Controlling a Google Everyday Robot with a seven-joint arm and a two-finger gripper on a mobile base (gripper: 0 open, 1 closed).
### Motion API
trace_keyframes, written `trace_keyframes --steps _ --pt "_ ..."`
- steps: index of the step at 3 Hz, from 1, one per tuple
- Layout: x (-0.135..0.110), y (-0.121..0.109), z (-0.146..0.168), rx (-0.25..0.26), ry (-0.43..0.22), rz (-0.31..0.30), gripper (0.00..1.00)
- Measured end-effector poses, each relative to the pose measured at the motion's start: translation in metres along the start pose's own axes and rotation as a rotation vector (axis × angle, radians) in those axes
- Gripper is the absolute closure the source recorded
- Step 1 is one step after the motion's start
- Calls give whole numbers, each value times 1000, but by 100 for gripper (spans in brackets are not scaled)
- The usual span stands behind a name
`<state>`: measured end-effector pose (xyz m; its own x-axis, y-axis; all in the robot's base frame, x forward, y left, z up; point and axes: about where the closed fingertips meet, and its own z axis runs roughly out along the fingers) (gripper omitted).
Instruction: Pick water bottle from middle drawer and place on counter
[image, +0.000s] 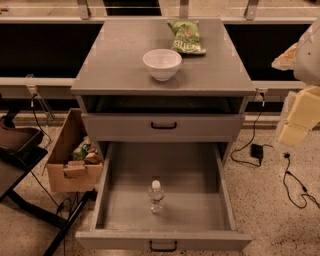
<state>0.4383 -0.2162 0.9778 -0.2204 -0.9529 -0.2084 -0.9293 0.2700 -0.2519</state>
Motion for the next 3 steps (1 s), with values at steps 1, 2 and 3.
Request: trace_keyframes --steps 1,2,3 --pt "0 0 -1 6 -5 2 0" --pt "-2 -2 15 6 -69 16 0" --pt "4 16 87 -65 -247 26 0"
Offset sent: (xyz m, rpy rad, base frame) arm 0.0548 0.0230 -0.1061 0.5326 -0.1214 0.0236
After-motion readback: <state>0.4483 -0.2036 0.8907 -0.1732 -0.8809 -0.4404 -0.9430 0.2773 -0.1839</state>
